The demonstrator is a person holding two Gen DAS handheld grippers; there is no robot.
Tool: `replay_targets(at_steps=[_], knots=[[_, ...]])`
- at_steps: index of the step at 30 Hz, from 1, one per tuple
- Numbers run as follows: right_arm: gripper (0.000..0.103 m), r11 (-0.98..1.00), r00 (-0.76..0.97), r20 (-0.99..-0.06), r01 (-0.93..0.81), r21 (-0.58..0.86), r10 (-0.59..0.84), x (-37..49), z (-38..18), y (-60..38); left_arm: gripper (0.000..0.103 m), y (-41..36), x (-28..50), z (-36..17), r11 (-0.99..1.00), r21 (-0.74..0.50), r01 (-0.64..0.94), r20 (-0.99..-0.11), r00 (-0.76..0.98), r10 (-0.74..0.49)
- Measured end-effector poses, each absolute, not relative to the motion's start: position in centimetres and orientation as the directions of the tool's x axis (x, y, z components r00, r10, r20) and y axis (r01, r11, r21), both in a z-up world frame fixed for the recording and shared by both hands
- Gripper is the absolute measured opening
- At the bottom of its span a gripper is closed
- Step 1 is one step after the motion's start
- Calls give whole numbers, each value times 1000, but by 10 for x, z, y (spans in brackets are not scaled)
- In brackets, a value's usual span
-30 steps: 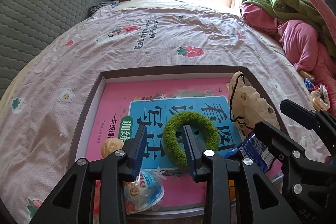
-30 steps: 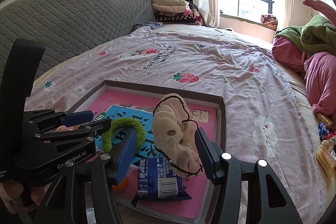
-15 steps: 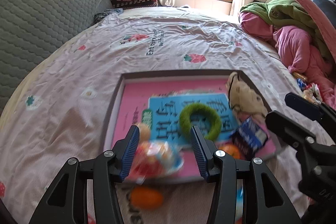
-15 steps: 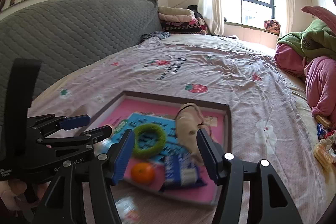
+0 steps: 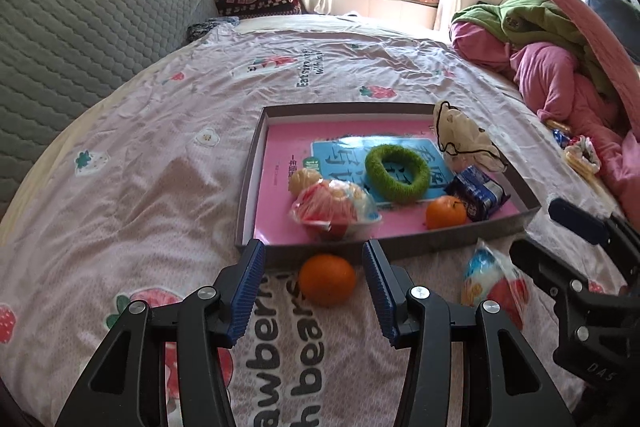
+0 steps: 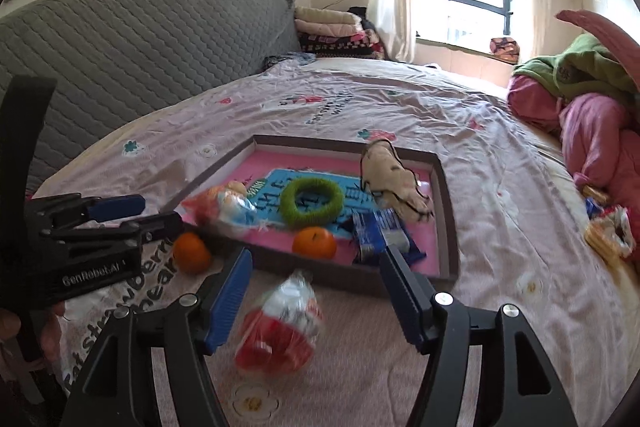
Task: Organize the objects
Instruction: 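Open the right tool to release the pouch while the left tool releases the green ring, then approach the wrapped egg toy with the right tool while the left tool approaches the orange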
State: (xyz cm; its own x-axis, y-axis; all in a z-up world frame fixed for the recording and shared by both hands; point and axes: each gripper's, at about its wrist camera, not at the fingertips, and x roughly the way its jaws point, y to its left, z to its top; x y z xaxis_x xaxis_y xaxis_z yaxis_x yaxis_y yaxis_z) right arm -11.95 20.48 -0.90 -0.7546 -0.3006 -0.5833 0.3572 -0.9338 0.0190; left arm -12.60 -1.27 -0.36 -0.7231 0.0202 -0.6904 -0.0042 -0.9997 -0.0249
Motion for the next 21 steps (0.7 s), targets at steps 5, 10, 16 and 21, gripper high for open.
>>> replay_targets(at_steps=[5, 10, 16, 21], knots=[[70, -941, -747, -596, 335, 45, -294, -108, -20, 206, 52, -13, -123, -13, -999, -34, -19, -701, -712, 38], [71, -945, -744, -606, 325, 41, -282, -102, -29, 205, 52, -11, -125, -22, -998, -47, -28, -710, -702, 53], [76, -944, -724, -630, 326, 44, -279, -103, -42, 200, 52, -9, -130, -35, -998, -51, -26, -723, -689, 55], [78, -942, -710, -644, 330, 56, -287, -108, -50, 198, 52, -11, -139, -43, -997, -72, -19, -728, -682, 66]])
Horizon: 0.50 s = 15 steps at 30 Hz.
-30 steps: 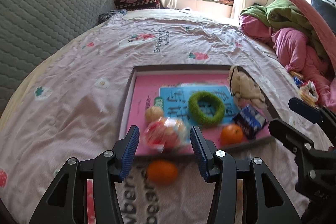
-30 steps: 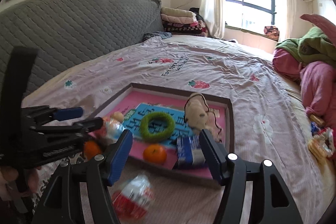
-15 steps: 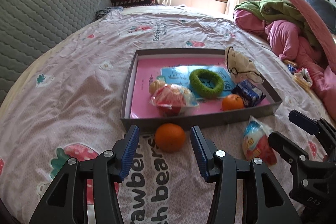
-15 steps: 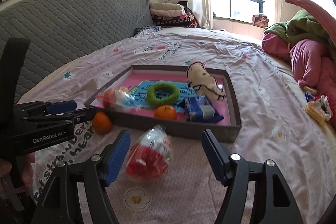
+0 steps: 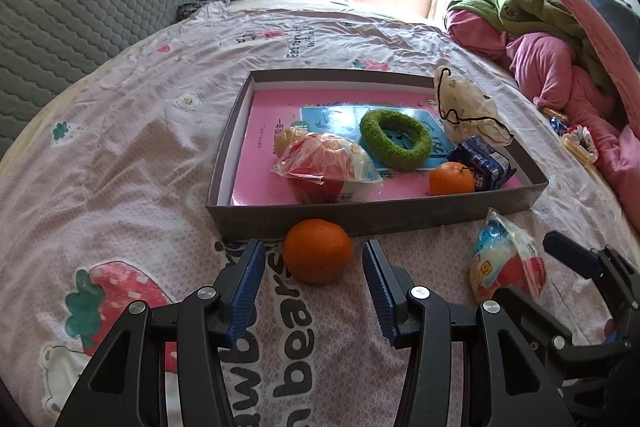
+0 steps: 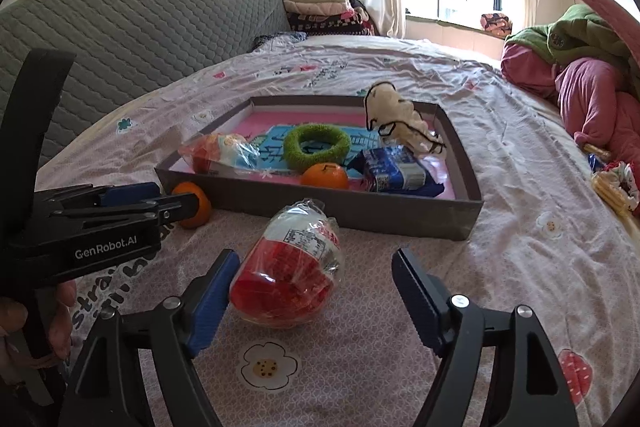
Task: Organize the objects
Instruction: 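Approach the wrapped egg toy with the right tool while the left tool approaches the orange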
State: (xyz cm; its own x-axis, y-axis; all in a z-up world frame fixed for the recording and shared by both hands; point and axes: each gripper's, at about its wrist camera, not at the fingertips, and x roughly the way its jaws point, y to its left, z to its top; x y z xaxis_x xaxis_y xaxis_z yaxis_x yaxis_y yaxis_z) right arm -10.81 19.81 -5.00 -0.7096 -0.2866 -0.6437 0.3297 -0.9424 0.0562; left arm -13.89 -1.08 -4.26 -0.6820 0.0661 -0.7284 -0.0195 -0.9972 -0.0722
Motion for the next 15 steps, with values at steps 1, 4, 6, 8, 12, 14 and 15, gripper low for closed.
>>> replay_targets(at_steps=[1, 4, 6, 8, 12, 14, 15], knots=[[78, -940, -701, -650, 334, 65, -294, -109, -52, 197, 52, -11, -140, -44, -997, -76, -20, -731, -679, 69], [78, -940, -696, -656, 334, 67, -293, -112, -55, 195, 52, -11, -145, -49, -997, -81, -19, -736, -673, 72], [78, -942, -692, -663, 329, 63, -286, -114, -57, 194, 52, -12, -149, -52, -997, -81, -15, -736, -674, 70], [78, -943, -692, -664, 326, 64, -284, -116, -59, 192, 52, -12, -153, -55, -996, -89, -11, -741, -667, 74], [72, -947, -688, -673, 317, 58, -271, -120, -63, 192, 52, -13, -159, -61, -995, -97, -7, -746, -661, 78], [65, -945, -681, -677, 320, 69, -279, -122, -63, 193, 52, -11, -161, -63, -995, -99, -10, -747, -660, 81], [62, -945, -679, -678, 319, 70, -280, -123, -64, 194, 50, -10, -161, -64, -995, -99, -13, -747, -660, 83]])
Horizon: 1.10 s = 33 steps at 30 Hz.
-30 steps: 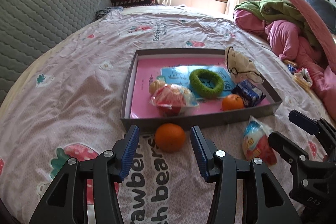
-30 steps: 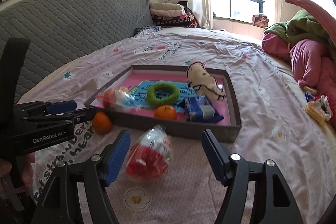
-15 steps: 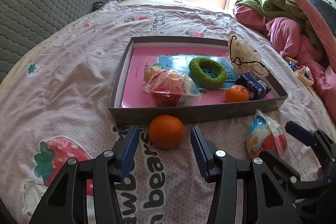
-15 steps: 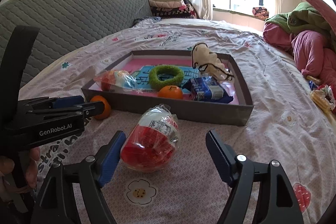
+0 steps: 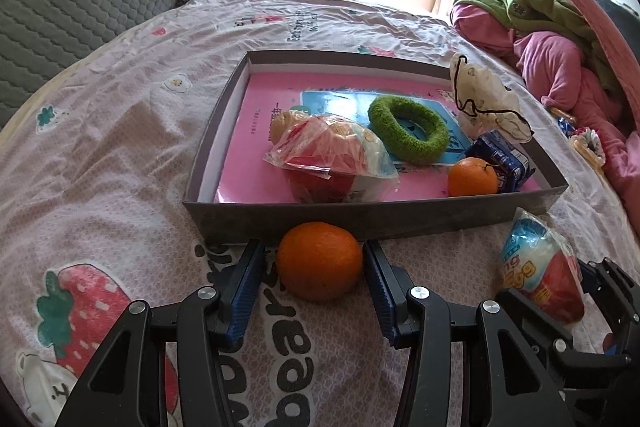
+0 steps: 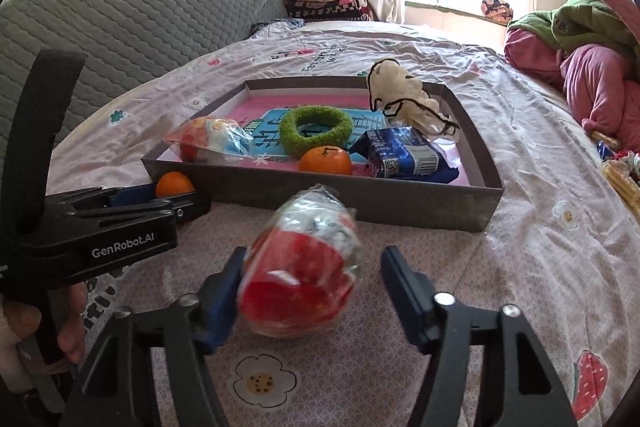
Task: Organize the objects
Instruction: 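Approach the wrapped egg toy with the right tool while the left tool approaches the orange, then close the right tool on the egg toy while the left tool grasps the orange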
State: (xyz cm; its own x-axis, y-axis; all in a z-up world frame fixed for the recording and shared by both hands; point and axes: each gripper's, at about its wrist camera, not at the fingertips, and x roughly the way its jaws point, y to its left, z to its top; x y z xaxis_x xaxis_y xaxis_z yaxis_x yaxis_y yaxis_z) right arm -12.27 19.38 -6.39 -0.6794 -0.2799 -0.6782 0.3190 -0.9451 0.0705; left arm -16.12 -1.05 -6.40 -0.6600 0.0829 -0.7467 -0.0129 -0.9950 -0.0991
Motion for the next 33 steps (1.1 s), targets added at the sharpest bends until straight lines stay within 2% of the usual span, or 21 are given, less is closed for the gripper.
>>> replay_targets(at_steps=[2, 10, 16, 33], knots=[[56, -944, -675, -682, 324, 67, -280, -123, -65, 193, 42, -9, -163, -65, -995, -99, -19, -749, -656, 87], [55, -941, -674, -683, 331, 64, -283, -122, -67, 192, 41, -7, -161, -65, -995, -98, -16, -745, -661, 84], [55, -935, -701, -646, 350, 59, -303, -115, -56, 193, 41, -6, -154, -55, -995, -95, -20, -734, -674, 84], [55, -933, -801, -511, 360, 5, -312, -107, -2, 203, 41, 10, -140, 23, -995, -69, -70, -621, -778, 98]])
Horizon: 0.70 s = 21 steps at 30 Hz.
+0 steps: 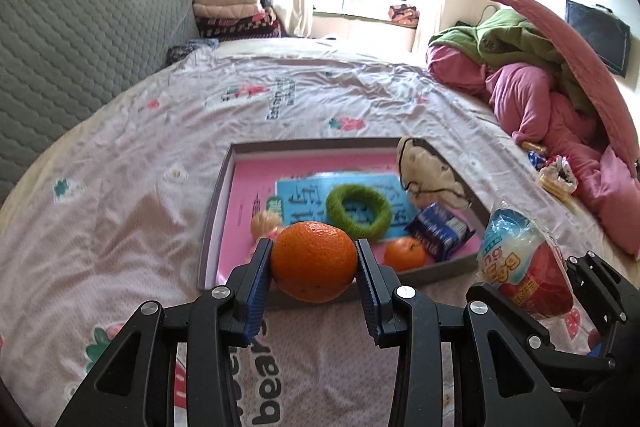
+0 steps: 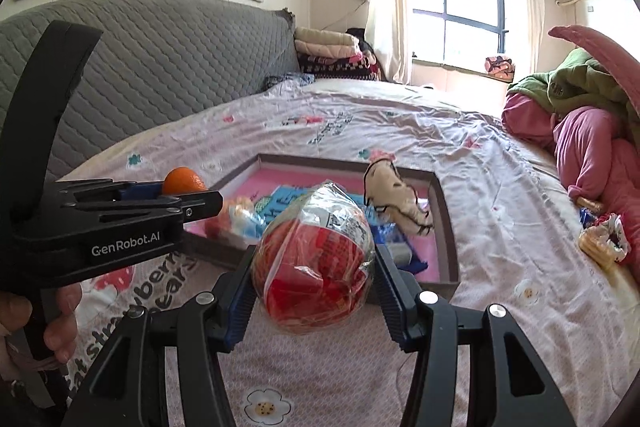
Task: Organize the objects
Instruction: 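Close the right tool on the egg toy while the left tool grasps the orange, then carry the egg toy over the box with the right tool while the left tool lowers the orange into it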
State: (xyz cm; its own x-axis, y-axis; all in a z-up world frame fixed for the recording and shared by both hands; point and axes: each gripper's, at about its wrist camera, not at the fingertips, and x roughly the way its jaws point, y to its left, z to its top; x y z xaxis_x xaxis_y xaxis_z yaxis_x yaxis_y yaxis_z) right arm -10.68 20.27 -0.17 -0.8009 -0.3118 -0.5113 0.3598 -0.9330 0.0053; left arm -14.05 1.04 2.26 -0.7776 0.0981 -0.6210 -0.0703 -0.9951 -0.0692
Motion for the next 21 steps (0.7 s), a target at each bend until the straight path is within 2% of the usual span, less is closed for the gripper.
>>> replay_targets(at_steps=[14, 21], knots=[[55, -939, -845, -441, 344, -18, -302, -124, 35, 222, 41, 22, -161, 49, -995, -54, -87, -589, -801, 102], [55, -943, -865, -427, 325, -73, -265, -154, 48, 232, 41, 26, -181, 56, -995, -49, -87, -581, -808, 99]])
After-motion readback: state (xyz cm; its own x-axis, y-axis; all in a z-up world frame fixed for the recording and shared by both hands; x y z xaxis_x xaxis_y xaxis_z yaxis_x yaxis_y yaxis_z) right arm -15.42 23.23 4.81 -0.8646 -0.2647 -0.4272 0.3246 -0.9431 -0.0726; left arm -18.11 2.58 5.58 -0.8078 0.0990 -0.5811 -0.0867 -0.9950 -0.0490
